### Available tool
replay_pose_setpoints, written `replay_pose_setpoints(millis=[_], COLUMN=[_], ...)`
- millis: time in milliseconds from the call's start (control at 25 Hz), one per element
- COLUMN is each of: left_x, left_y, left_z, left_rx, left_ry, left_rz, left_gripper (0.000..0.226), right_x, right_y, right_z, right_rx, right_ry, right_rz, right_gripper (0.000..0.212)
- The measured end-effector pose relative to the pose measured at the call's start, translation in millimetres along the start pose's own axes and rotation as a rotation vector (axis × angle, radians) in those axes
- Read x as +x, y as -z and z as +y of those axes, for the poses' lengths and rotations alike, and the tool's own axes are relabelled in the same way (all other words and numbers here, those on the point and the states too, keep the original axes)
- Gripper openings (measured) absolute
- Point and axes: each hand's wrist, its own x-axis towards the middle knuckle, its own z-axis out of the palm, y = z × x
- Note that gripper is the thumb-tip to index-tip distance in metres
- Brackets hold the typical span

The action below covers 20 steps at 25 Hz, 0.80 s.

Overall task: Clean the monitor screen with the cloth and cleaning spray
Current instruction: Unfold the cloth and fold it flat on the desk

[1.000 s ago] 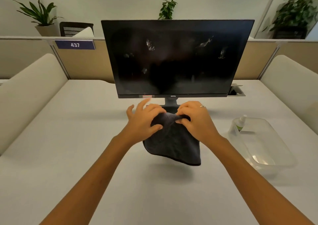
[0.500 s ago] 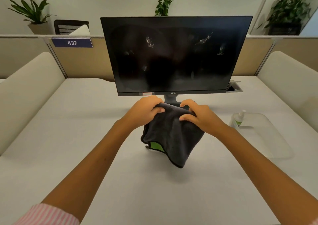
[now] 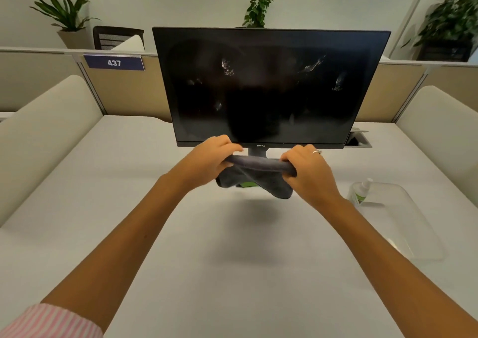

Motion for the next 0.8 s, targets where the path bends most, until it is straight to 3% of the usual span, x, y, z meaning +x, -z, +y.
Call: replay_pose_setpoints(millis=[120, 280, 360, 440, 520, 680, 800], left_x=[-33, -100, -129, -140, -136, -105, -73], left_y=[-36, -114, -140, -151, -153, -160, -166], left_z=[15, 40, 46, 47, 42, 23, 6], left_rx=[0.101, 0.054, -0.048, -0.192, -0.286, -0.342, -0.349], left_ry=[-0.137, -0.144, -0.08, 0.075, 0.218, 0.577, 0.732], left_rz=[0.039, -0.177, -0.304, -0.349, -0.284, -0.039, -0.019], left_gripper=[0.018, 0.021, 0.021, 0.031, 0.031, 0.007, 0.019], right_x=[-36, -120, -153, -169, -168, -139, -107], right_y=[-19, -58, -68, -71, -71, -86, -99], right_z=[0, 1, 5, 13, 16, 26, 36], right_rx=[-0.007, 0.025, 0.078, 0.162, 0.263, 0.355, 0.32], right_ry=[0.02, 0.083, 0.028, -0.065, -0.186, -0.499, -0.697], right_rz=[-0.015, -0.362, -0.58, -0.675, -0.661, -0.417, -0.358], right_gripper=[0.017, 0.027, 0.022, 0.027, 0.036, 0.027, 0.041])
